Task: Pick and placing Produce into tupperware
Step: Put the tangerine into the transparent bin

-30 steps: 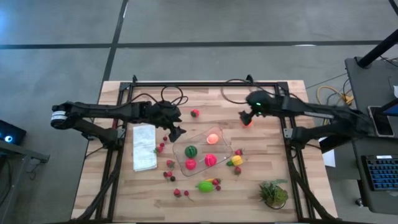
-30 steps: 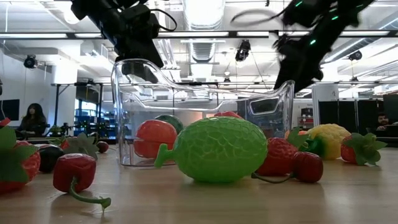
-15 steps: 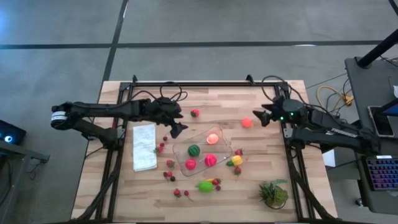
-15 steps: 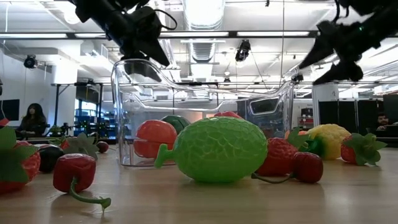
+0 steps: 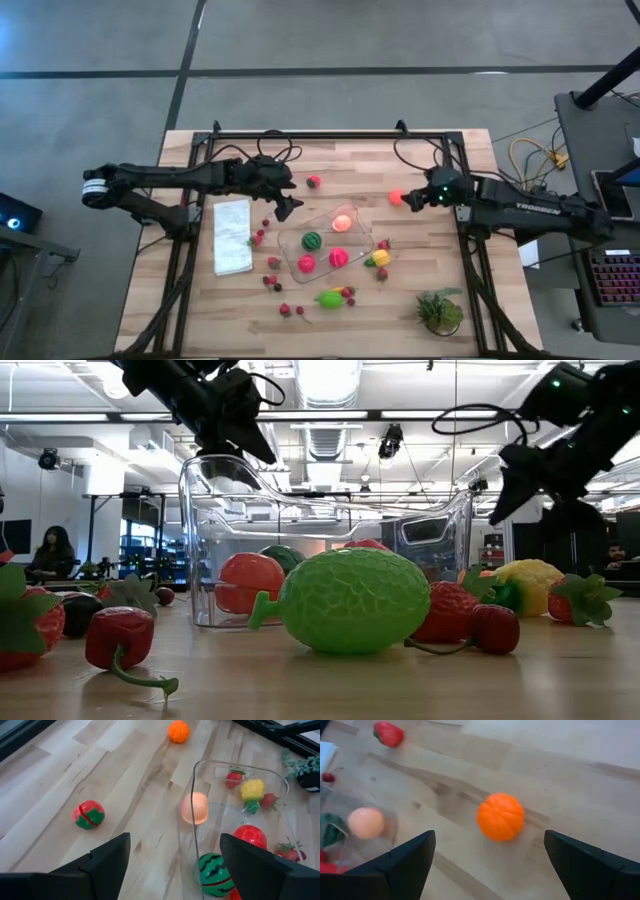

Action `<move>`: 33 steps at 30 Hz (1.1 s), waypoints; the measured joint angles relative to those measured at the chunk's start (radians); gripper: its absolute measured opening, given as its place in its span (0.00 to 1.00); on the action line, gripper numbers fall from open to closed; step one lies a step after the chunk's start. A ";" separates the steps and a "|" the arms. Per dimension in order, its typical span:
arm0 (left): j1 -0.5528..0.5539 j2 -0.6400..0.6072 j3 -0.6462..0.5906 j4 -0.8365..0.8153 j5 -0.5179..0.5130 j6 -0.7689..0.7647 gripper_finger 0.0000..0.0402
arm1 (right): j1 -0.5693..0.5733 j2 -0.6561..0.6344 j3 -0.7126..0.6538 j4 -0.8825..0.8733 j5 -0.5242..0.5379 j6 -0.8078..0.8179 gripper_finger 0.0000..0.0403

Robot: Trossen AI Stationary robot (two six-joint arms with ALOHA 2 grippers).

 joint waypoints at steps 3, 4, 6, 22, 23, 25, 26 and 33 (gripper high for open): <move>0.000 0.000 0.000 0.003 0.000 0.016 0.73 | 0.000 0.072 0.059 0.004 -0.015 0.002 0.91; 0.000 0.000 0.000 0.005 0.000 0.020 0.73 | 0.000 0.099 0.079 0.001 -0.014 0.002 0.91; 0.000 0.000 0.000 0.011 0.001 0.025 0.73 | -0.002 0.155 0.122 -0.004 -0.006 0.004 0.91; 0.000 0.000 -0.008 0.004 0.023 0.026 0.73 | -0.017 0.653 0.374 -0.241 -0.001 0.008 0.91; 0.000 0.000 -0.010 0.004 0.026 0.026 0.73 | -0.017 0.669 0.387 -0.240 0.000 -0.009 0.91; 0.000 0.000 -0.013 0.004 0.027 0.024 0.73 | -0.017 0.702 0.404 -0.237 0.016 -0.035 0.91; 0.000 0.000 -0.014 0.004 0.029 0.023 0.73 | -0.018 0.716 0.407 -0.238 0.027 -0.044 0.91; 0.000 0.000 -0.026 0.007 0.029 0.022 0.73 | -0.026 0.801 0.409 -0.208 0.025 -0.093 0.91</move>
